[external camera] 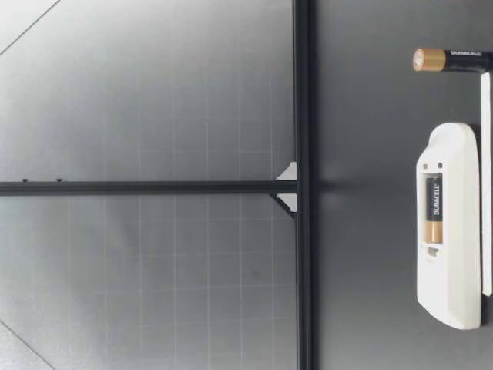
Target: Place the battery into the slot of the remote controller.
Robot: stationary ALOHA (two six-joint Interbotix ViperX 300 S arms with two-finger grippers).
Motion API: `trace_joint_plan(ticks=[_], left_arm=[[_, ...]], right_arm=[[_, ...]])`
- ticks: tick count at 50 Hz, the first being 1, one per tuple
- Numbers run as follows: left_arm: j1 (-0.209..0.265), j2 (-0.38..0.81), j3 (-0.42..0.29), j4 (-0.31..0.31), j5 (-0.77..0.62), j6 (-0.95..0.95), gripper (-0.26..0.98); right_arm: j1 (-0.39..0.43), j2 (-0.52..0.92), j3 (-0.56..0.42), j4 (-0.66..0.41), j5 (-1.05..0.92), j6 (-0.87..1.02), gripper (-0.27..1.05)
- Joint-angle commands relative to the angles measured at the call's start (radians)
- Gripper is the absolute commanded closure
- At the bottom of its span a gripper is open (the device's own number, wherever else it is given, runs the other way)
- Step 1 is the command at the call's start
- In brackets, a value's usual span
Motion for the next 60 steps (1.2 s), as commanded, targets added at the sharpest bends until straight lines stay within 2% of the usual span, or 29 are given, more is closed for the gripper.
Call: trace_joint_plan(ticks=[1, 12, 30, 39, 45, 57, 60], left_arm=[[0.011, 0.006, -0.014, -0.002, -0.026, 0.008, 0.89], [0.009, 0.006, 0.005, -0.002, -0.072, 0.011, 0.90], [0.011, 0.020, 0.018, -0.002, -0.086, 0.009, 0.90], [0.011, 0.032, 0.020, -0.002, -0.086, 0.003, 0.90], [0.011, 0.035, 0.021, -0.002, -0.086, 0.002, 0.90], [0.011, 0.035, 0.025, -0.002, -0.086, 0.003, 0.90], [0.011, 0.037, 0.026, -0.002, -0.086, 0.003, 0.90]], right_arm=[[-0.003, 0.005, -0.014, -0.002, -0.014, 0.002, 0.94], [-0.002, 0.112, -0.069, 0.002, 0.009, 0.014, 0.95], [-0.035, 0.463, -0.341, 0.002, 0.520, 0.025, 0.95], [-0.048, 0.611, -0.428, -0.003, 0.672, 0.021, 0.91], [-0.049, 0.689, -0.462, -0.005, 0.713, 0.017, 0.79], [-0.048, 0.775, -0.469, -0.005, 0.715, 0.017, 0.30], [-0.049, 0.792, -0.469, -0.005, 0.713, 0.017, 0.26]])
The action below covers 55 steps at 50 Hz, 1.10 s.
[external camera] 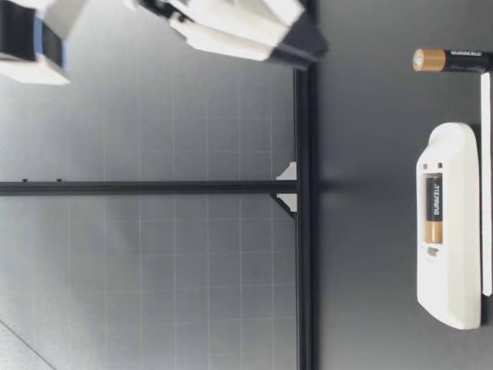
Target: Place the battery into the slot of the remote controller.
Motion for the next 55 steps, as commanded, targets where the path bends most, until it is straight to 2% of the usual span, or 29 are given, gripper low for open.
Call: trace_joint_plan(ticks=[1, 21, 55], left_arm=[[0.003, 0.009, -0.011, 0.000, -0.009, 0.000, 0.90], [0.003, 0.012, -0.009, 0.000, -0.009, 0.000, 0.90], [0.003, 0.014, -0.011, 0.000, -0.009, -0.002, 0.90]], right_arm=[[-0.006, 0.009, -0.023, 0.000, -0.005, -0.003, 0.26], [-0.005, 0.146, -0.046, -0.002, -0.018, -0.006, 0.26], [-0.005, 0.219, -0.058, -0.005, -0.020, -0.005, 0.28]])
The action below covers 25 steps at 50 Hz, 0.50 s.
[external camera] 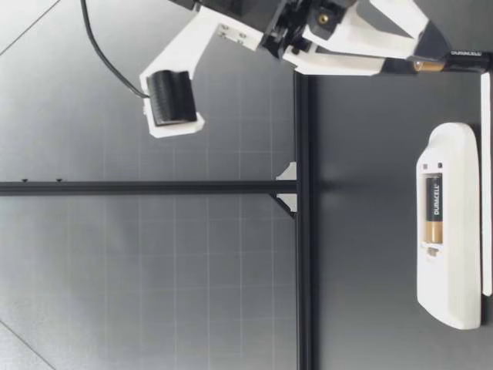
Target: Place the battery into the slot of the remote controller.
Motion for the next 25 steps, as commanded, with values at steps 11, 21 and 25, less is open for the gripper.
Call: trace_joint_plan(ticks=[11, 21, 25], left_arm=[[0.002, 0.009, -0.012, -0.002, -0.009, 0.000, 0.90], [0.002, 0.011, -0.009, -0.002, -0.003, -0.002, 0.90], [0.002, 0.023, -0.009, -0.002, -0.003, -0.003, 0.90]], right_arm=[[-0.005, -0.002, -0.031, -0.003, 0.000, 0.000, 0.56], [-0.005, -0.011, -0.035, -0.002, 0.023, -0.002, 0.74], [-0.005, -0.032, -0.034, -0.002, 0.023, 0.002, 0.77]])
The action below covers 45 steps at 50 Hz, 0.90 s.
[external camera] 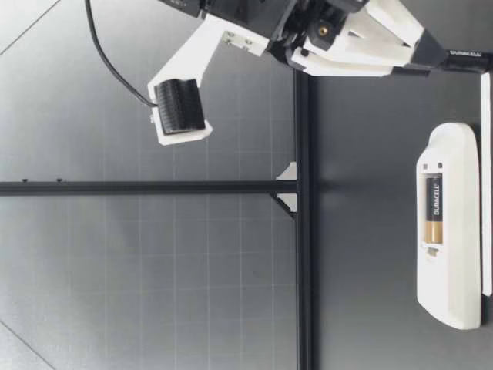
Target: Place the battery into the slot of the remote controller.
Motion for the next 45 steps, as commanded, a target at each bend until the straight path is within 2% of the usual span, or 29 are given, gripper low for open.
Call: trace_joint_plan(ticks=[1, 9, 22, 31, 45], left_arm=[[0.002, 0.028, -0.017, 0.000, 0.002, -0.003, 0.90], [0.002, 0.156, -0.074, 0.000, 0.107, 0.006, 0.90], [0.021, 0.419, -0.202, 0.000, 0.311, 0.000, 0.90], [0.061, 0.586, -0.262, 0.000, 0.371, 0.003, 0.90], [0.075, 0.776, -0.360, 0.006, 0.471, 0.011, 0.90]], right_arm=[[-0.005, -0.052, -0.017, 0.000, -0.006, 0.002, 0.77], [-0.006, -0.137, 0.026, 0.002, -0.121, 0.008, 0.77], [-0.011, -0.199, 0.196, 0.003, -0.673, 0.009, 0.77], [-0.028, -0.144, 0.265, 0.003, -0.965, 0.008, 0.77], [-0.040, 0.005, 0.245, 0.005, -1.103, 0.005, 0.77]])
